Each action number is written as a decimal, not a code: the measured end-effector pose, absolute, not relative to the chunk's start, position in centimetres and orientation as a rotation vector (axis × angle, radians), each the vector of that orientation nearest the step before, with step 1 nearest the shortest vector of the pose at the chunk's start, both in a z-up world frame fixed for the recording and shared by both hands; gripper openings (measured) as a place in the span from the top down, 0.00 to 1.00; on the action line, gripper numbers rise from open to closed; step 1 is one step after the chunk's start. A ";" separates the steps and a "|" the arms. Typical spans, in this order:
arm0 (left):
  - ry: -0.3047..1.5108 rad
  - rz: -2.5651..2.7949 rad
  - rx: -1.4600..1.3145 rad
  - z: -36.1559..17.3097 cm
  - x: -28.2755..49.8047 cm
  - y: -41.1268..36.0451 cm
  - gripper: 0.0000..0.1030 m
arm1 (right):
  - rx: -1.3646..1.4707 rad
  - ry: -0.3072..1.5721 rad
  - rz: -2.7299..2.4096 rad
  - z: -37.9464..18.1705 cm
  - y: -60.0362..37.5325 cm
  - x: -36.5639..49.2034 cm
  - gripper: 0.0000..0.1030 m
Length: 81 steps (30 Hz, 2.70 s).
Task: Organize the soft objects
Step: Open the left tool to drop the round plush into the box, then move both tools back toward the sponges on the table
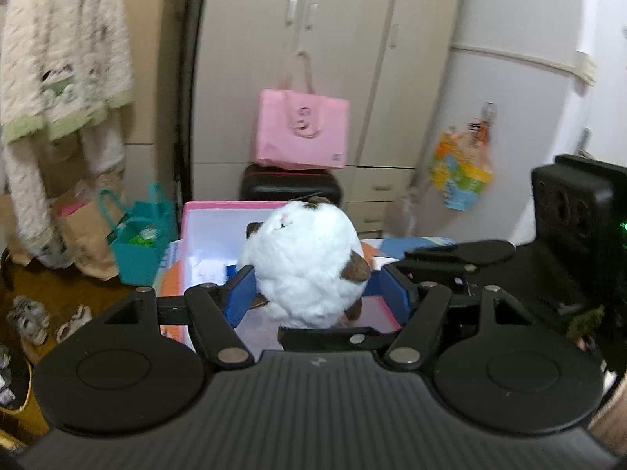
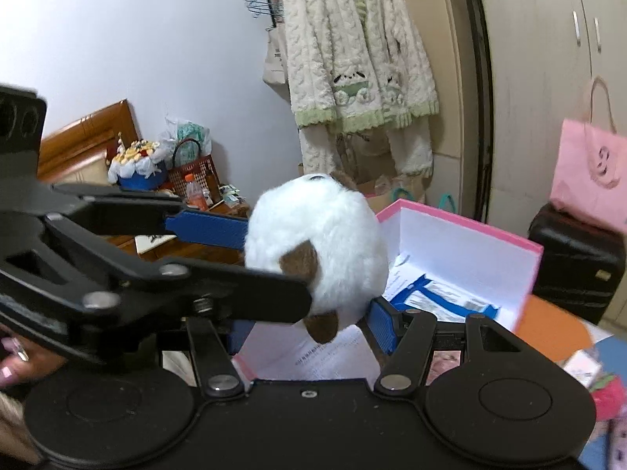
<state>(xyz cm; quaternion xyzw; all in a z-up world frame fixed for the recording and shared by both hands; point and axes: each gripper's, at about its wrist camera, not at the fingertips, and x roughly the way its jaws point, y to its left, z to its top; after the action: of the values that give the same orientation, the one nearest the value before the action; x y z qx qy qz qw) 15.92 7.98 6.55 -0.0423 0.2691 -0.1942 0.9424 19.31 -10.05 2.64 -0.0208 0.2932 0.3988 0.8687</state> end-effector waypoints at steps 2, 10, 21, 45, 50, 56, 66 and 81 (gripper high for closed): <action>0.560 -0.386 -0.089 5.8 16.9 8.1 0.35 | -0.032 0.637 0.829 1.8 -9.3 20.3 0.35; 0.649 -0.377 -0.121 3.4 20.5 8.9 0.36 | 0.015 0.774 0.822 -1.3 -8.0 24.0 0.35; 0.639 -0.254 0.007 1.7 20.4 8.3 0.34 | -0.116 0.850 0.784 -3.2 -5.9 25.2 0.34; 0.555 -0.378 0.100 7.0 10.7 8.2 0.26 | -0.222 0.706 0.736 2.7 -11.1 16.6 0.32; 0.544 -0.402 0.145 7.5 8.7 7.1 0.26 | -0.250 0.680 0.707 3.6 -12.5 14.2 0.32; 0.579 -0.465 0.126 7.7 6.9 6.2 0.26 | -0.258 0.650 0.684 4.2 -14.4 11.3 0.32; 0.640 -0.520 0.093 7.8 5.1 3.9 0.26 | -0.284 0.605 0.657 4.4 -18.6 7.3 0.32; 0.713 -0.656 0.048 5.5 6.7 -2.9 0.26 | -0.279 0.483 0.565 3.5 -28.7 4.6 0.27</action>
<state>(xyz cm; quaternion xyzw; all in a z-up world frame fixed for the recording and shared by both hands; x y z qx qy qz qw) 6.72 -2.87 5.53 0.0231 0.3426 -0.3151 0.8847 4.59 -28.68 3.54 -0.1360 0.2354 0.2753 0.9221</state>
